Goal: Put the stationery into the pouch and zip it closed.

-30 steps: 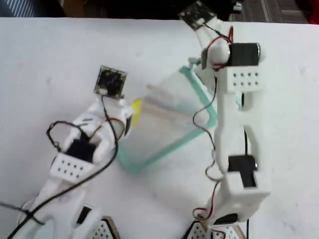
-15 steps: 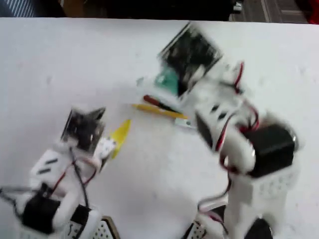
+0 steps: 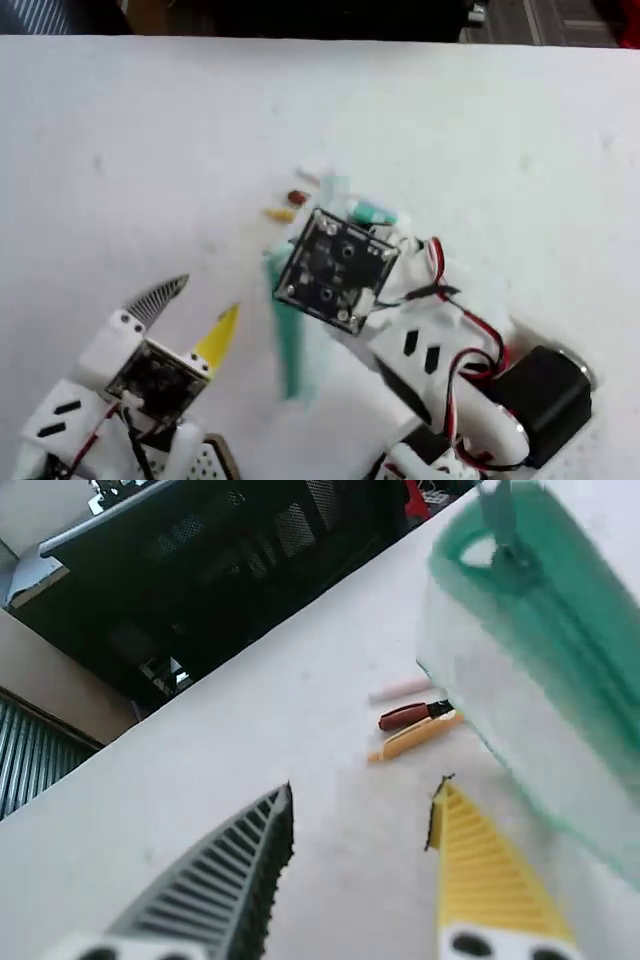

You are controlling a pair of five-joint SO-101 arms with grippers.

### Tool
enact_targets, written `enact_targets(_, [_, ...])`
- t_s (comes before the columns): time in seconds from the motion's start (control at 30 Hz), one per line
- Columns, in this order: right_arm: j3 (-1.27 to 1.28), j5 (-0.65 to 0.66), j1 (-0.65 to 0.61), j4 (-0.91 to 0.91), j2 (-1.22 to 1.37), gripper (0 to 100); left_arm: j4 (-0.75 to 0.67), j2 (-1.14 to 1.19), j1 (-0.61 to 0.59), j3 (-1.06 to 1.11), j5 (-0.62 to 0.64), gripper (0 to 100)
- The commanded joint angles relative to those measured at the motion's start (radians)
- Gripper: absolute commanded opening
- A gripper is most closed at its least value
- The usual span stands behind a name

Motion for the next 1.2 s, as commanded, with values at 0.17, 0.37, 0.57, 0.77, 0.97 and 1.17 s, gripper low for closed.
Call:
enact_targets(0.17, [-0.063, -0.005, -0.076, 0.022, -0.025, 1.6, 0.091, -0.002, 0.013, -0.201, -0.015, 24])
enact_targets(0.37, [-0.063, -0.005, -0.079, -0.031, 0.081, 1.6, 0.18, -0.002, 0.013, -0.249, -0.015, 24])
enact_targets(0.57, [-0.115, -0.006, -0.079, -0.16, 0.242, 1.6, 0.239, -0.002, 0.157, -0.249, 0.014, 24])
enact_targets(0.77, [-0.37, -0.012, -0.104, -0.027, 0.387, 1.6, 0.155, -0.001, 0.265, -0.241, 0.144, 24])
enact_targets(0.97, [-0.42, -0.012, -0.122, 0.033, 0.334, 1.6, 0.068, -0.001, 0.131, -0.249, 0.143, 24])
enact_targets(1.17, [-0.253, -0.005, -0.176, 0.03, 0.236, 1.6, -0.02, 0.001, 0.05, -0.241, 0.147, 24])
